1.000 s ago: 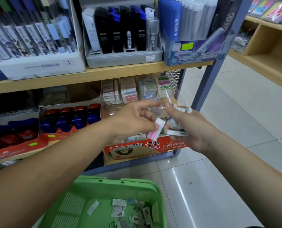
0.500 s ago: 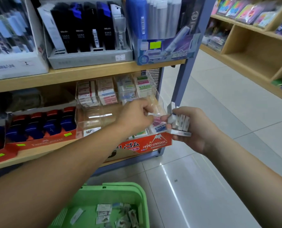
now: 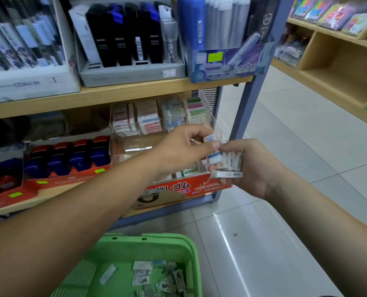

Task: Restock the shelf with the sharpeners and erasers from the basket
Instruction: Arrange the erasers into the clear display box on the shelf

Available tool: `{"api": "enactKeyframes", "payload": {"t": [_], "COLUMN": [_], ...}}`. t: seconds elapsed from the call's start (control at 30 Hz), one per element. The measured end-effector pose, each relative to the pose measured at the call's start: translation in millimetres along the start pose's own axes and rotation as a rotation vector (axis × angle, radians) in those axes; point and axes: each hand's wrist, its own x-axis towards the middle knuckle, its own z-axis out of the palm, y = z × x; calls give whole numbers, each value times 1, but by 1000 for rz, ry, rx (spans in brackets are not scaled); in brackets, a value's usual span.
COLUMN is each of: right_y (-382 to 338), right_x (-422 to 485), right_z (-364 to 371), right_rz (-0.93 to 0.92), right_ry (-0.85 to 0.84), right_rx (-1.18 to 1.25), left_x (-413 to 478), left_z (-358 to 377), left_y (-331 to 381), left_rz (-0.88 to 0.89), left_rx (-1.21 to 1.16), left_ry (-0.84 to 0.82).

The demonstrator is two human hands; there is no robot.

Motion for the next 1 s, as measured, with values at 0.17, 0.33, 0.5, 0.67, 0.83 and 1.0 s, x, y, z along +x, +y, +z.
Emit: {"api": "enactKeyframes", "payload": {"t": [0.17,0.33,0.5,0.67,0.83,1.0], "right_y": [5,8,9,9,6,7], "right_x": [15,25,24,30,39,40], "right_z": [23,52,81,88,73,52], "right_rz": [41,71,74,52,-54,-191], "right_ry": [8,-71,-207,-124,121,277], "right_rx": [24,168,189,207,271,-52], "left_x": [-22,-49,-61,-65,-39,-8], "left_z": [-48,-84,-113,-110,-75,-38], "left_y": [-8,-24,-51,-65,-46,-51], "left_rz": [-127,-181,-220,-180,-103,-71], "left_rx": [-161,-44,193,163,121,244], "left_ry": [142,153,64,231,112,43]}}
